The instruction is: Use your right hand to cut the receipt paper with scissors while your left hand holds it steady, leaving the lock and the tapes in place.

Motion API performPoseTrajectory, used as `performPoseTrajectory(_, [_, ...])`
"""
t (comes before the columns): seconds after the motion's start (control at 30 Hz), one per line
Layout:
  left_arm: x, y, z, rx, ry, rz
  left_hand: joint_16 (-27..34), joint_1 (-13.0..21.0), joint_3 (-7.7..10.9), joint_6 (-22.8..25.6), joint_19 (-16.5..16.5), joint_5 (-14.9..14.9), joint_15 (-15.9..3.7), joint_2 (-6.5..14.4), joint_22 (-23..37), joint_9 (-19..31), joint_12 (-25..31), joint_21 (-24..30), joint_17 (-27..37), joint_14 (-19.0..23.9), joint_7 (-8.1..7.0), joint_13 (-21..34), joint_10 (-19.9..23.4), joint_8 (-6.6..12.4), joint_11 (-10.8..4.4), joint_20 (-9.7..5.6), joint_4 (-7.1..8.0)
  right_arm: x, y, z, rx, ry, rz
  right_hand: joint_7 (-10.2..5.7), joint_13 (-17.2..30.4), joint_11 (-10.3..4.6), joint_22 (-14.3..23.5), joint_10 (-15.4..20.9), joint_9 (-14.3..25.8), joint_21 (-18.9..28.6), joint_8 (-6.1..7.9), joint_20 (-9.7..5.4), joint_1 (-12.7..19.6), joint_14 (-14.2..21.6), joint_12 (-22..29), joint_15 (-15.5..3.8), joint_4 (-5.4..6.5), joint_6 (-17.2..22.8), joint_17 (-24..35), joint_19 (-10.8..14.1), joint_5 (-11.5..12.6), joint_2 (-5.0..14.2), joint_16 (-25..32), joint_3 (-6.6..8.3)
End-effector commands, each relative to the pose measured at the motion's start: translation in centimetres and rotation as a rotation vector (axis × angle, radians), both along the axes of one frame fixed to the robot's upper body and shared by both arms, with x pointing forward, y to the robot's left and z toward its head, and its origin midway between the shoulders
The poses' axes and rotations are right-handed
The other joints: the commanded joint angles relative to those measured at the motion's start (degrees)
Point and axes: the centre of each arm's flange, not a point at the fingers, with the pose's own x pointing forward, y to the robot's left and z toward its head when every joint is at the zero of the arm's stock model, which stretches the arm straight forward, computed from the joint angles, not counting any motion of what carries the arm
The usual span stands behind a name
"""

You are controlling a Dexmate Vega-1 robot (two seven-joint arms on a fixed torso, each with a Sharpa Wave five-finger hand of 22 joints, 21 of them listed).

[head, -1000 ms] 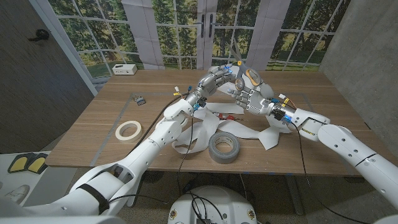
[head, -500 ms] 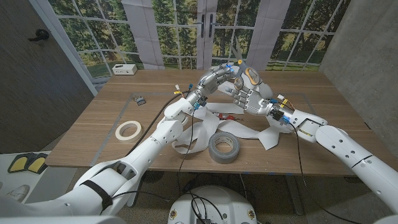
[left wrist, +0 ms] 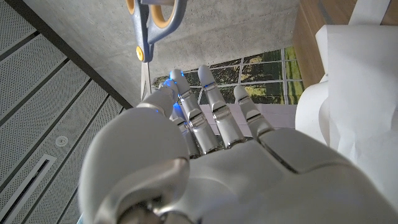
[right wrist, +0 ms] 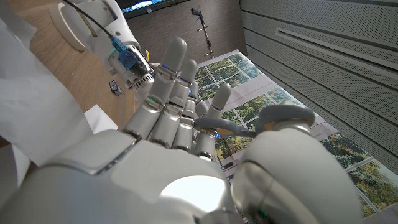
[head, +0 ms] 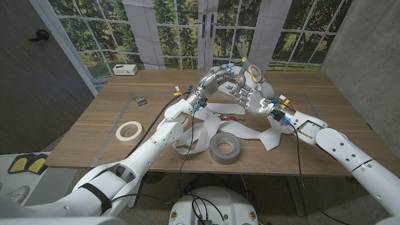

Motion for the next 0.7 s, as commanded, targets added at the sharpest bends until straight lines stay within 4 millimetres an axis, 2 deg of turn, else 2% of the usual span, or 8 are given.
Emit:
performPoseTrajectory(0.03, [-0.2,0.2,-0.3,-0.006,0.01,0.004,0.31,0.47,-0.08,0.44,-0.05,0.06,-8.83,0.6,0.13,0.03,0.42,0.18,0.24,0.19,0.22,0.3,0.4,-0.13,-0.06,-0.2,0.02,-0.4,-0.1,0.3,-0.027,-0.02,-0.021,1.26,-0.14,-0.13,0.12,-0.38,0.02,-0.71,-0.44,-1.81,0.35,-0.19,0.31,-2.86,-0.23,-0.98,-0.07,-0.56,0.31,0.2,-0.27,-0.07])
performPoseTrajectory(0.13, [-0.3,0.3,-0.3,-0.008,0.013,0.008,0.28,0.48,-0.05,0.36,-0.03,0.08,-8.77,0.64,0.13,0.02,0.44,0.21,0.25,0.21,0.16,0.38,0.41,-0.21,-0.05,-0.21,0.03,-0.6,0.0,0.4,-0.028,-0.023,-0.018,1.69,-0.46,-0.06,0.13,-0.62,0.12,-1.14,-0.55,-1.26,0.23,-0.63,0.34,-2.46,-0.25,-1.37,-0.21,-1.0,0.23,-0.12,-0.36,-0.34])
performPoseTrajectory(0.53, [-0.5,1.7,-0.3,-0.011,0.006,0.074,-0.04,0.12,-0.1,0.15,0.04,-0.01,-8.48,0.51,0.12,-0.08,-0.64,0.34,0.24,-0.11,-0.05,-0.19,-1.06,-0.52,-0.05,-0.2,0.23,-0.8,0.0,0.3,-0.033,-0.016,-0.025,1.77,-1.0,0.05,0.15,-0.61,-0.16,-1.66,-0.76,-0.83,0.2,-0.82,0.52,-2.3,-0.23,-1.42,-0.4,-1.01,0.17,0.02,-0.25,-0.51])
performPoseTrajectory(0.6, [-0.3,1.9,-0.2,0.0,0.004,0.059,-0.38,-1.18,-0.28,-2.09,0.02,-0.17,-8.27,0.66,0.12,-0.21,-2.2,0.42,0.09,-0.45,0.35,-1.08,-2.97,-1.59,-0.06,-0.14,1.26,-0.8,0.0,0.2,-0.035,-0.014,-0.03,1.7,-1.14,0.04,0.16,-0.73,-0.15,-1.76,-0.74,-0.89,0.19,-0.85,0.51,-2.39,-0.21,-1.35,-0.47,-0.94,0.16,0.09,-0.22,-0.53])
performPoseTrajectory(0.63, [-0.2,2.0,-0.2,0.003,0.002,0.056,-0.85,-2.53,-0.48,-4.68,-0.13,-0.22,-8.27,0.5,0.12,-0.38,-3.59,0.45,-0.15,-1.01,0.51,-1.83,-4.52,-2.9,-0.05,0.04,2.13,-0.8,0.0,0.2,-0.033,-0.016,-0.027,1.7,-1.17,0.04,0.16,-0.76,-0.19,-1.79,-0.75,-0.9,0.19,-0.86,0.51,-2.39,-0.21,-1.32,-0.48,-0.93,0.16,0.11,-0.22,-0.54])
performPoseTrajectory(0.7, [-0.2,2.3,-0.2,0.016,-0.016,0.056,-1.56,-4.08,-0.85,-6.72,-0.55,-0.27,-7.96,0.06,0.09,-0.48,-4.8,0.34,-0.54,-1.94,-0.07,-2.14,-6.44,-3.98,0.1,0.13,2.98,-1.0,0.0,0.2,-0.032,-0.011,-0.031,1.71,-1.25,0.1,0.16,-0.78,-0.13,-1.87,-0.76,-0.9,0.19,-0.9,0.52,-2.4,-0.19,-1.44,-0.47,-0.93,0.16,0.18,-0.18,-0.54])
